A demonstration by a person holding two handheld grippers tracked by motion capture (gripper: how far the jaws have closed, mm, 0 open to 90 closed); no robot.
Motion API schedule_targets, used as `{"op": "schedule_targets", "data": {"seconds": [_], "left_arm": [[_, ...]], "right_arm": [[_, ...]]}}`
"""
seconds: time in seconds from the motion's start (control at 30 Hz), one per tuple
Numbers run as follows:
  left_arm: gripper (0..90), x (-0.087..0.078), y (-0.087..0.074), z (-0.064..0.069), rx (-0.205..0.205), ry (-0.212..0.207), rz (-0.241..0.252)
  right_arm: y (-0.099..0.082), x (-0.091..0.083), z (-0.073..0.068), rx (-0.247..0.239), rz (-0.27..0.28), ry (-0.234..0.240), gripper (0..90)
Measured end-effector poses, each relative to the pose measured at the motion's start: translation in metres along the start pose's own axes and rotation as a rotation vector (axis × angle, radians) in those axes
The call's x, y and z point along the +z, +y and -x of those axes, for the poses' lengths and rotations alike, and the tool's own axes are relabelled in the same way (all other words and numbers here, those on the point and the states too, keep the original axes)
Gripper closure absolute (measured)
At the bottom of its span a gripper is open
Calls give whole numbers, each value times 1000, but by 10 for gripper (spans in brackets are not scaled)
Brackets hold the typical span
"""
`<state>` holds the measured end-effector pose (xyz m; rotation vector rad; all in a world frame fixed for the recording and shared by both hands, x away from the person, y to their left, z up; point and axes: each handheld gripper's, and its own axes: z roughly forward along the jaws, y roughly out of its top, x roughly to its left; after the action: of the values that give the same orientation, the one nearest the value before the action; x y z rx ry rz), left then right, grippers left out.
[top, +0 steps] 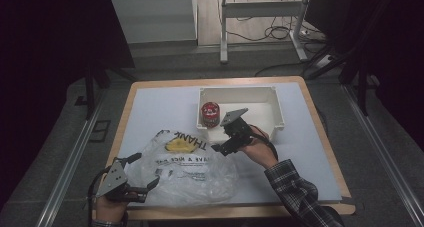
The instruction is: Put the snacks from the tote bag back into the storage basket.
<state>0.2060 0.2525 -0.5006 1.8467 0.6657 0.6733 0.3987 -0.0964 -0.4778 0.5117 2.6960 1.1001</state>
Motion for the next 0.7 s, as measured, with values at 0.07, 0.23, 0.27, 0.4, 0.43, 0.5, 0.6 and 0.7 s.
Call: {"op": "schedule_targets", "data": {"seconds": [0.07, 0.23, 0.27, 0.4, 0.43, 0.5, 0.6, 0.7], "left_arm": [[54, 0, 0, 0, 0, -1, 0], [54, 0, 0, 0, -2, -4, 0], [55, 0, 0, 1, -2, -4, 1], [55, 1, 0, 1, 1, -4, -1], [55, 1, 0, 1, 1, -4, -2], [55, 1, 0, 1, 1, -3, -1], [55, 0, 0, 1, 1, -3, -1], [55, 1, 0, 1, 2, -4, -2]], "right_arm": [[-2, -2, -1, 3, 4, -2, 60], [-9, -7, -5, 7, 4, -4, 60], [-10, -8, -6, 6, 3, -4, 60], [-13, -13, -7, 7, 10, -5, 60], [-14, -14, -7, 8, 12, -6, 60], [-14, -15, -7, 9, 16, -7, 60], [-17, -20, -8, 11, 28, -10, 60], [-18, -24, -9, 13, 33, -11, 60]]}}
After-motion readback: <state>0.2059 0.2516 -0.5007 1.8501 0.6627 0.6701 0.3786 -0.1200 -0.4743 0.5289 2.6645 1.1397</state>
